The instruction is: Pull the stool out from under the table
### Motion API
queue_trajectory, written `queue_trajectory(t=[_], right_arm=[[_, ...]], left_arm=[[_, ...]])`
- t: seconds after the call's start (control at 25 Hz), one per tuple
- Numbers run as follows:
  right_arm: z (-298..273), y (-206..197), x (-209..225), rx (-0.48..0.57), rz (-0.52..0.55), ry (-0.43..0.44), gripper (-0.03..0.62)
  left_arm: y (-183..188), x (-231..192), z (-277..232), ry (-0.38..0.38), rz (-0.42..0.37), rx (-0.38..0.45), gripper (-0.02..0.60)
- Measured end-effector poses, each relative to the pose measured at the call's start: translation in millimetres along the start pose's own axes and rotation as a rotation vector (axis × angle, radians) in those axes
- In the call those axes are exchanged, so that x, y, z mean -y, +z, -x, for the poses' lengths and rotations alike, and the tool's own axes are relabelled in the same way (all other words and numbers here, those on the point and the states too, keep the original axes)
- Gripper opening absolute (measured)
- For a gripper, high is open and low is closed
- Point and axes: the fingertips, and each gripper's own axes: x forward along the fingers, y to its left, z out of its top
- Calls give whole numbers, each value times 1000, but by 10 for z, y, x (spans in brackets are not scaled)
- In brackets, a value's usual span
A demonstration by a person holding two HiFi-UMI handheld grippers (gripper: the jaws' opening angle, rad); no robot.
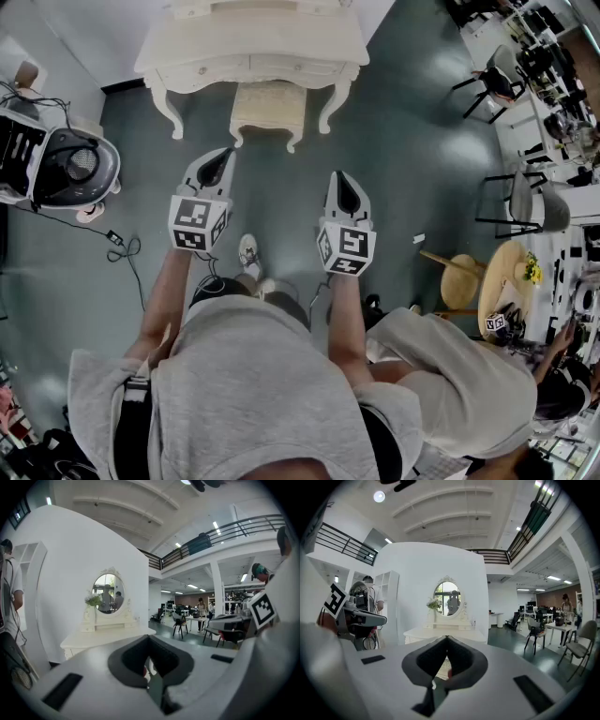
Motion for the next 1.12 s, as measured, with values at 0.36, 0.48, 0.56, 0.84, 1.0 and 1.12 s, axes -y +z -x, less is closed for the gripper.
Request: queue_trajectory(t=[0.36,0.48,0.56,0.84,1.0,1.12], right_arm=[[-291,21,107,-2,6,-9,14],[-429,47,131,-7,13,-15,14],[-539,82,145,-9,11,-18,14],[-867,159,195,-14,-11,-30,14],[-994,230,171,1,-7,-49,14],[-1092,252,146,-5,-1,-49,14]], left_arm=[[34,-123,-297,-7,6,-9,2],[62,-189,-441,-14,5,-10,2],[106,-248,-552,-21,3,-8,2],[191,-442,-893,-53,1,4,2],[221,-573,-1013,-69,2,12,2],[251,-661,-1090,-74,10,20,2]])
